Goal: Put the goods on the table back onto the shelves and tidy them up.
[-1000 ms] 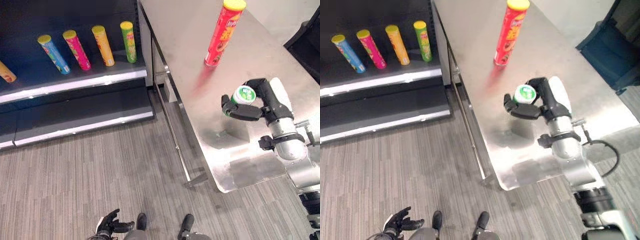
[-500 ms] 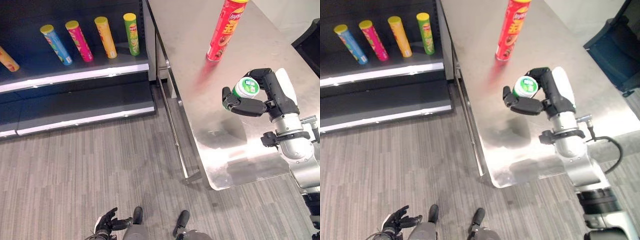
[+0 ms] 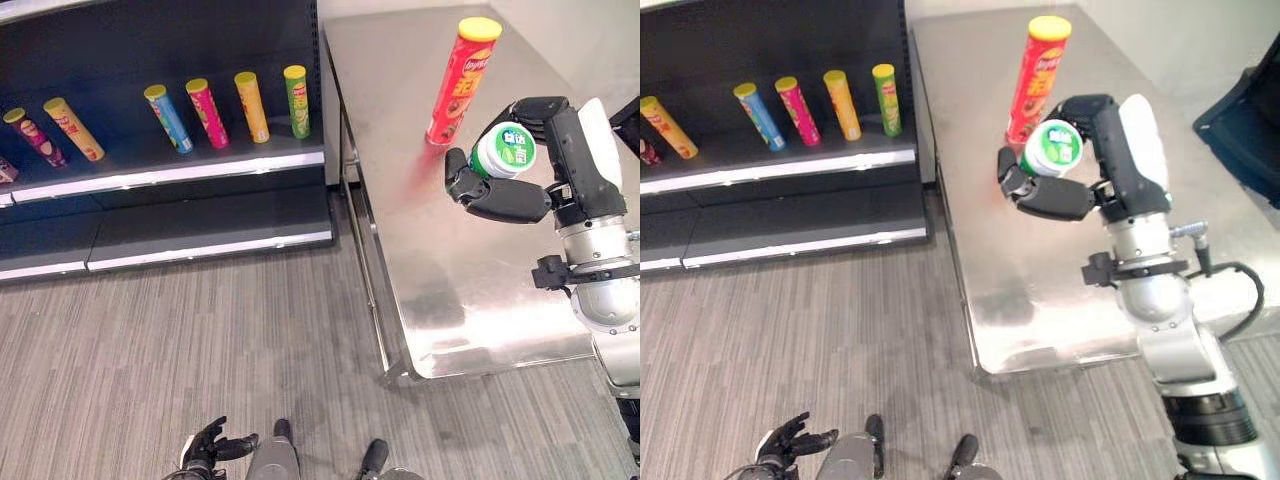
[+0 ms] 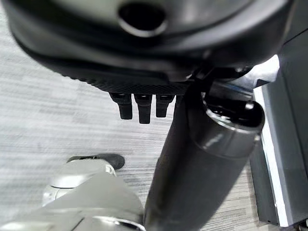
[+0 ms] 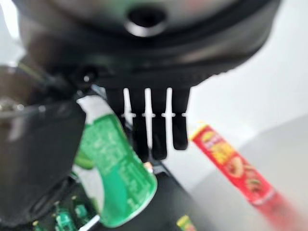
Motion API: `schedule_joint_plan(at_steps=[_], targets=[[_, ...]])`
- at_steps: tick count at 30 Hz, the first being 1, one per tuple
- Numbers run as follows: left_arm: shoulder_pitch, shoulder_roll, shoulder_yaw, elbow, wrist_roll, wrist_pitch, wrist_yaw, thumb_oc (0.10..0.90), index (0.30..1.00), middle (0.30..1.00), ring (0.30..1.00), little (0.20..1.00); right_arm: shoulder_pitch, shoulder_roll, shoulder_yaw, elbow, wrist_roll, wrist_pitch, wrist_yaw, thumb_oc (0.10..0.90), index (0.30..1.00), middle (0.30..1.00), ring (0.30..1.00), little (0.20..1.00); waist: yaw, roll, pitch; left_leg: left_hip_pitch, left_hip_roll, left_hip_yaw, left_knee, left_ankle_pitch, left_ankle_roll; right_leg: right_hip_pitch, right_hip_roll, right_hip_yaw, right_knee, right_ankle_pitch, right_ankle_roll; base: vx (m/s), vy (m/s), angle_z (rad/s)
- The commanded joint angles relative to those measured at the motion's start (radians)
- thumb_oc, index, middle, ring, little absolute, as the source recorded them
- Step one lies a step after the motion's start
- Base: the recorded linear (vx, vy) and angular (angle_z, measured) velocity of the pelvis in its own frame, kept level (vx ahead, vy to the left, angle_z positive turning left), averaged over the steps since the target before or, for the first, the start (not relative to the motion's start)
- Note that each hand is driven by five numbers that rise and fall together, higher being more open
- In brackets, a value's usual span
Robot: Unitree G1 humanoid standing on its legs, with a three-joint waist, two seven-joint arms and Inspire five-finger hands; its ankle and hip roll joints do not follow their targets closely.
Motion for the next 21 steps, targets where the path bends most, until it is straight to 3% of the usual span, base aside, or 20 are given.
schedule_joint_plan(at_steps=[1, 6, 8, 9, 11, 13, 14, 15, 16, 19, 20, 21], targets=[[0.035, 0.025, -0.042, -0.029, 0.041, -0.027, 0.008, 0.8, 0.9, 0.9, 0.9, 0.9, -0.095, -0.04, -0.01, -0.073, 0.008, -0.079, -0.047, 0.4, 0.3, 0.3, 0.3, 0.3, 0.002, -0.027, -0.105, -0.004, 0.073, -0.007, -0.061, 0.113, -0.012, 0.021, -0.044, 0.054, 0.006, -0.067, 0.146, 0.07, 0.178, -0.05], [0.053, 0.012, -0.04, -0.008, 0.045, -0.028, 0.009, 0.8, 0.9, 0.9, 0.9, 0.9, -0.094, -0.067, -0.005, -0.108, 0.007, -0.079, -0.04, 0.4, 0.3, 0.3, 0.3, 0.3, 0.003, 0.018, -0.139, -0.006, 0.18, 0.005, -0.213, 0.238, -0.071, 0.044, -0.072, 0.032, 0.006, -0.09, 0.187, 0.12, 0.278, 0.01], [0.054, 0.009, -0.043, 0.002, 0.05, -0.027, 0.009, 0.8, 0.9, 0.9, 0.9, 0.9, -0.095, -0.069, 0.0, -0.123, 0.01, -0.082, -0.035, 0.4, 0.3, 0.3, 0.3, 0.3, 0.0, 0.027, -0.147, -0.013, 0.192, 0.0, -0.213, 0.245, -0.079, 0.057, -0.084, 0.024, 0.006, -0.092, 0.197, 0.15, 0.414, 0.33], [0.047, 0.013, -0.05, 0.003, 0.055, -0.03, 0.008, 0.8, 0.9, 0.9, 0.9, 0.9, -0.098, -0.069, 0.002, -0.131, 0.02, -0.082, -0.029, 0.4, 0.3, 0.3, 0.3, 0.3, 0.0, 0.034, -0.158, -0.016, 0.189, 0.013, -0.212, 0.22, -0.077, 0.067, -0.107, 0.015, 0.006, -0.091, 0.216, 0.08, 0.293, 0.49], [0.045, 0.014, -0.057, -0.001, 0.06, -0.029, 0.007, 0.8, 0.9, 0.9, 0.9, 0.9, -0.098, -0.067, -0.001, -0.142, 0.013, -0.084, -0.029, 0.4, 0.3, 0.3, 0.3, 0.3, -0.003, 0.032, -0.161, -0.014, 0.178, 0.024, -0.207, 0.203, -0.078, 0.07, -0.12, 0.013, 0.006, -0.089, 0.219, 0.09, 0.372, 0.44], [0.01, 0.04, -0.083, -0.007, 0.088, -0.026, -0.004, 0.8, 0.9, 0.9, 0.9, 0.9, -0.101, -0.052, -0.017, -0.157, -0.009, -0.069, -0.024, 0.4, 0.3, 0.3, 0.3, 0.3, 0.003, 0.013, -0.173, -0.038, 0.109, 0.05, -0.154, 0.126, -0.057, 0.066, -0.218, -0.009, 0.021, -0.025, 0.248, 0.12, 0.551, 0.5], [0.009, 0.04, -0.083, -0.006, 0.089, -0.027, -0.005, 0.8, 0.9, 0.9, 0.9, 0.9, -0.1, -0.051, -0.018, -0.158, -0.01, -0.068, -0.024, 0.4, 0.3, 0.3, 0.3, 0.3, 0.003, 0.008, -0.173, -0.043, 0.103, 0.05, -0.147, 0.12, -0.054, 0.065, -0.225, -0.011, 0.022, -0.025, 0.251, 0.12, 0.415, 0.46], [0.0, 0.049, -0.09, -0.004, 0.099, -0.026, -0.006, 0.8, 0.9, 0.9, 0.9, 0.9, -0.099, -0.035, -0.024, -0.166, -0.015, -0.066, -0.025, 0.4, 0.3, 0.3, 0.3, 0.3, 0.004, -0.004, -0.175, -0.052, 0.074, 0.049, -0.119, 0.091, -0.039, 0.058, -0.263, -0.014, 0.042, -0.009, 0.262, 0.12, 0.42, 0.39], [-0.014, 0.067, -0.096, -0.007, 0.116, -0.025, -0.009, 0.8, 0.9, 0.9, 0.9, 0.9, -0.111, -0.016, -0.02, -0.164, -0.034, -0.062, -0.032, 0.4, 0.3, 0.3, 0.3, 0.3, 0.01, -0.02, -0.179, -0.057, 0.021, 0.06, -0.097, 0.041, -0.003, 0.03, -0.332, -0.013, 0.1, 0.013, 0.275, 0.15, 0.527, 0.17], [-0.025, 0.091, -0.103, -0.013, 0.137, -0.024, -0.008, 0.8, 0.9, 0.9, 0.9, 0.9, -0.144, 0.008, 0.001, -0.156, -0.056, -0.056, -0.04, 0.4, 0.3, 0.3, 0.3, 0.3, 0.018, -0.037, -0.178, -0.04, -0.074, 0.07, -0.105, -0.009, 0.062, -0.027, -0.428, 0.013, 0.222, 0.103, 0.27, 0.1, 0.476, 0.03], [-0.028, 0.104, -0.102, -0.018, 0.143, -0.023, -0.007, 0.8, 0.9, 0.9, 0.9, 0.9, -0.159, 0.015, 0.017, -0.154, -0.061, -0.054, -0.042, 0.4, 0.3, 0.3, 0.3, 0.3, 0.018, -0.041, -0.166, -0.031, -0.107, 0.068, -0.11, -0.02, 0.088, -0.059, -0.455, 0.038, 0.29, 0.152, 0.258, 0.11, 0.536, 0.01], [-0.035, 0.122, -0.104, -0.029, 0.15, -0.019, -0.002, 0.8, 0.9, 0.9, 0.9, 0.9, -0.15, 0.018, 0.013, -0.155, -0.059, -0.053, -0.036, 0.4, 0.3, 0.3, 0.3, 0.3, -0.001, -0.028, -0.153, -0.008, -0.142, 0.046, -0.13, -0.023, 0.122, -0.109, -0.406, 0.126, 0.415, 0.133, 0.223, 0.14, 0.511, -0.07]])
